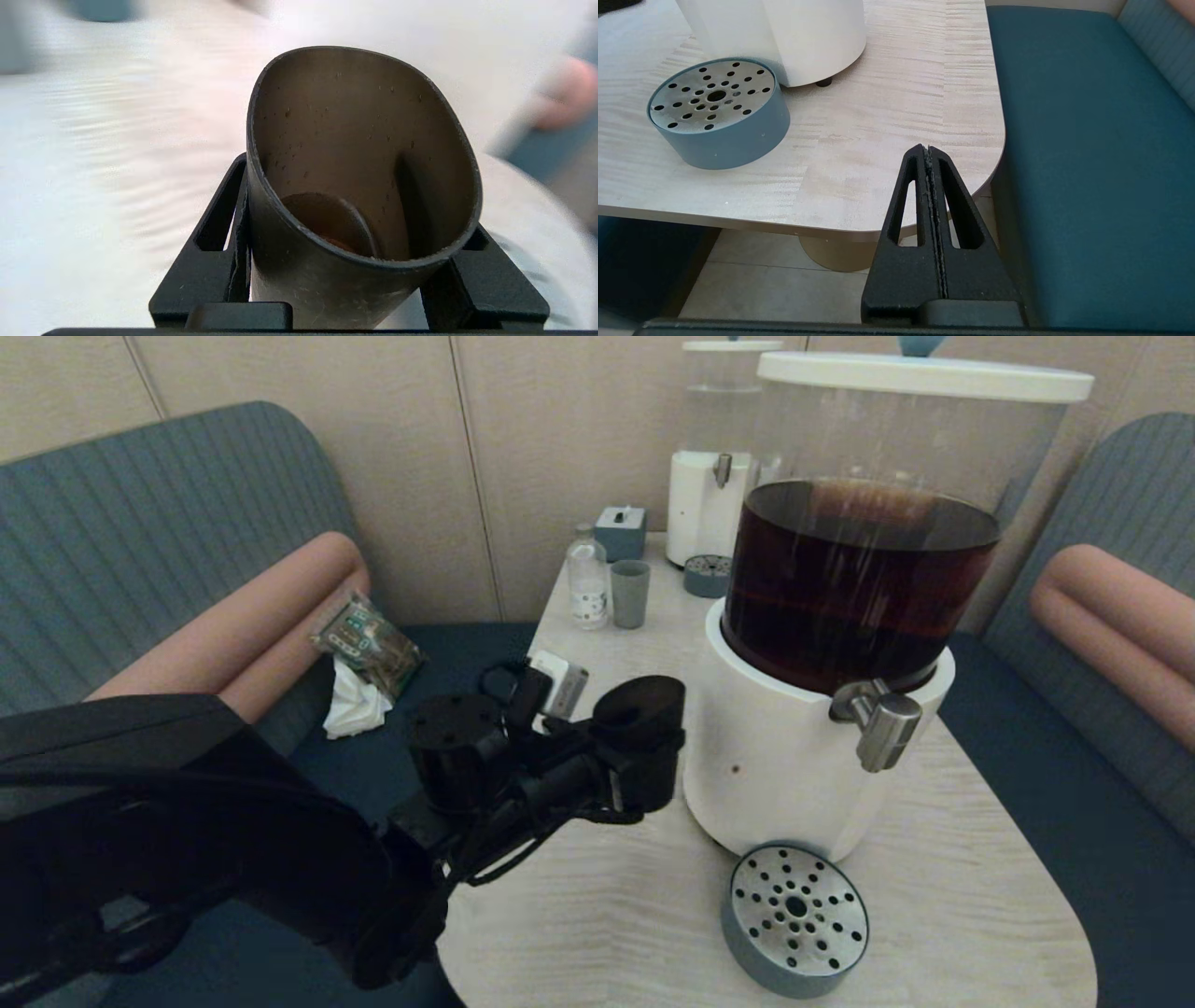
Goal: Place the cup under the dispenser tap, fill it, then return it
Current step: Place the cup next to the water dispenser
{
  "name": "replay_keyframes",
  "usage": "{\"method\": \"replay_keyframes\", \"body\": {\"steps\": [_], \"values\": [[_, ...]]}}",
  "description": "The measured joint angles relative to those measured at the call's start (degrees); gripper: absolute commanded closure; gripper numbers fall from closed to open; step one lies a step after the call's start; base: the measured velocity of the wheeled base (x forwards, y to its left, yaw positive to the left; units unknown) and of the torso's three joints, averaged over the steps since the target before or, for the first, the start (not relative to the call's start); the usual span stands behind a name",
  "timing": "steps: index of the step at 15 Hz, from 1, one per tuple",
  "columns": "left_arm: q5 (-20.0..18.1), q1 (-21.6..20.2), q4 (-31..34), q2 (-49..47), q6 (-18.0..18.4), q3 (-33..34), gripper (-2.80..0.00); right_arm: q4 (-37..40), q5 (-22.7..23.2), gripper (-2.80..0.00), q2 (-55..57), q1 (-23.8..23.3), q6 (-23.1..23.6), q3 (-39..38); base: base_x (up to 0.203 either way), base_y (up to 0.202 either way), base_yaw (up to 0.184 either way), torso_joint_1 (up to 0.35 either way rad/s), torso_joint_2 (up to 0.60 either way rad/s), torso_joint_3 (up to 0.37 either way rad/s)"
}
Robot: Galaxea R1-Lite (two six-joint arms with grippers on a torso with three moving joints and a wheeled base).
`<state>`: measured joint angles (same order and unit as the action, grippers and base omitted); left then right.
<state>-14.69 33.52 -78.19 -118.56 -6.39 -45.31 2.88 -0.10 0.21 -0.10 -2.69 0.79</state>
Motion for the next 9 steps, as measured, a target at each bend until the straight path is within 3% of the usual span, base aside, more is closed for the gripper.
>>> {"method": "replay_keyframes", "body": {"steps": [4,9], "values": [[-0.1,-8.8,0.0,-2.7,0.0,-3.2,0.00,0.0,0.0,0.00,0.0,0.0,0.0,0.0,0.000,0.000,0.000,0.000,0.00,0.000],[0.0,-13.4,0.0,-9.5,-0.1,-11.6,0.00,0.0,0.0,0.00,0.0,0.0,0.0,0.0,0.000,0.000,0.000,0.000,0.00,0.000]]}}
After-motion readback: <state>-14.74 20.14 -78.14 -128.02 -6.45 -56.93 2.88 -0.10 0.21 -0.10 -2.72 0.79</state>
